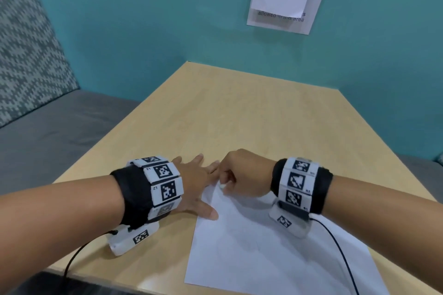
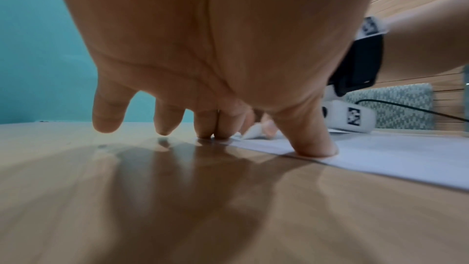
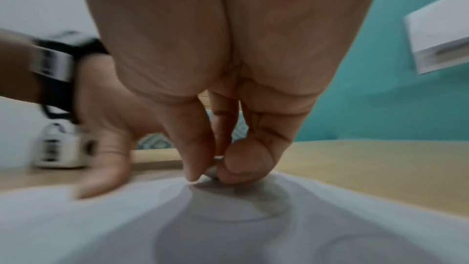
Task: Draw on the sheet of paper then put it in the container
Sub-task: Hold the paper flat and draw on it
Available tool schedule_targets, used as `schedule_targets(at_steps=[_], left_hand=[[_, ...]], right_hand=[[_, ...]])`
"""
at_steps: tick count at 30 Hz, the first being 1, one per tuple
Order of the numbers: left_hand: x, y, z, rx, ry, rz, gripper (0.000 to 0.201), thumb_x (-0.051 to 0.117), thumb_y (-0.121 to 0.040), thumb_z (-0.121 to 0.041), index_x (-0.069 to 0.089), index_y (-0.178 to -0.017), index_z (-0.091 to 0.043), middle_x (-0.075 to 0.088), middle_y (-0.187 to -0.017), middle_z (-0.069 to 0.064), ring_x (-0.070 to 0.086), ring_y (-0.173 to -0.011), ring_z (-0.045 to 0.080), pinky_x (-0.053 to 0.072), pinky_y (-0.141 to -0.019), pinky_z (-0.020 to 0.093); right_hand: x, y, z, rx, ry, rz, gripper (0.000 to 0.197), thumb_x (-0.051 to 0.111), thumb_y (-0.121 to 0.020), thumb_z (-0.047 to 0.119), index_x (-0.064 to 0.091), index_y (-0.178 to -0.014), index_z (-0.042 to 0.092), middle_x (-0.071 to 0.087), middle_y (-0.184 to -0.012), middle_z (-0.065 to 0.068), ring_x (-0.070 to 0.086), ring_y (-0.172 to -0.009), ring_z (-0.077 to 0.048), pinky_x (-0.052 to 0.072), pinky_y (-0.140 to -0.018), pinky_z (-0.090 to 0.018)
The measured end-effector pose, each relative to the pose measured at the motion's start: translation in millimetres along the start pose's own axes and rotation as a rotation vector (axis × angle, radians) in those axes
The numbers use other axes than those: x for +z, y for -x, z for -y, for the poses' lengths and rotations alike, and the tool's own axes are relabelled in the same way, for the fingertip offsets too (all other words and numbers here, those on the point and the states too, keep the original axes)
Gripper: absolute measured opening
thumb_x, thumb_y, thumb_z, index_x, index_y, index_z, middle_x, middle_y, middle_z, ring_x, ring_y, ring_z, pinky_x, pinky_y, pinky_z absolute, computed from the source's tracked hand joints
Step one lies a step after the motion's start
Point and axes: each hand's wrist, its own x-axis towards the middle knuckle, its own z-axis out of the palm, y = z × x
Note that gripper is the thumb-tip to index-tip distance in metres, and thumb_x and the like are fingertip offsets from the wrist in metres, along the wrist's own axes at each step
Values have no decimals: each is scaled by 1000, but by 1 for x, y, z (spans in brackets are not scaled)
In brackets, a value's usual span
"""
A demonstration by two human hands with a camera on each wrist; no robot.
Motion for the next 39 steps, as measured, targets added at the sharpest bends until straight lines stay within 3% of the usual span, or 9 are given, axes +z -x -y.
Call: schedule_targets(at_steps=[5,9,12,14,17,22,27,32,39], left_hand=[[1,-1,0,-12,-52,14,103,48,-87,-73,-12,-158,-28,-19,-165,-12,-15,-152,24,5,-120,60],[1,-3,1,-8,-30,9,104,49,-86,-73,-15,-157,-31,-20,-164,-12,-17,-152,25,5,-119,61],[-1,-2,-2,-17,-53,25,104,48,-88,-73,-14,-158,-27,-20,-164,-12,-17,-152,23,6,-120,60],[-1,-1,-3,-20,-61,23,104,48,-88,-73,-13,-158,-26,-20,-164,-12,-17,-152,23,6,-120,59],[-1,0,-2,-19,-48,11,103,49,-88,-72,-12,-158,-26,-19,-165,-11,-17,-152,24,6,-120,59],[-4,2,-6,-23,-74,22,103,49,-89,-70,-11,-159,-23,-19,-165,-10,-17,-152,24,6,-120,59],[-3,2,-5,-30,-77,28,103,48,-89,-71,-12,-158,-24,-20,-165,-10,-18,-152,25,5,-119,60],[-5,2,-4,-26,-109,3,103,48,-88,-72,-9,-159,-24,-18,-165,-9,-19,-151,26,2,-119,62],[-6,-15,-7,51,-123,-38,104,47,-84,-79,-10,-158,-33,-18,-165,-10,-21,-151,29,-2,-114,69]], right_hand=[[-7,-1,-14,100,-22,-91,11,66,-81,12,69,-81,1,66,-75,-12,51,-65,-17,44,-62,-28],[2,7,-3,14,-17,-31,7,67,-80,12,68,-76,6,68,-74,-7,56,-65,-19,50,-64,-33],[-7,4,-11,113,3,-61,7,67,-80,14,69,-80,7,66,-75,-2,56,-68,-15,51,-65,-31],[-12,4,-16,159,-7,-78,9,67,-82,14,70,-84,6,69,-80,-4,58,-72,-17,52,-69,-31],[0,13,-1,58,5,-3,10,68,-82,15,70,-83,6,72,-82,-8,63,-72,-22,54,-69,-35],[-10,13,-18,151,16,-55,8,68,-83,17,64,-76,15,62,-73,4,58,-73,-18,47,-64,-27],[-3,16,-11,91,19,6,6,70,-83,19,65,-80,16,61,-74,8,56,-72,-13,47,-67,-26],[-12,11,-22,179,15,-56,9,69,-84,16,70,-87,8,64,-80,2,57,-75,-16,49,-69,-27],[-9,15,-11,173,35,-30,7,67,-85,18,68,-86,12,66,-84,1,62,-80,-19,51,-72,-29]])
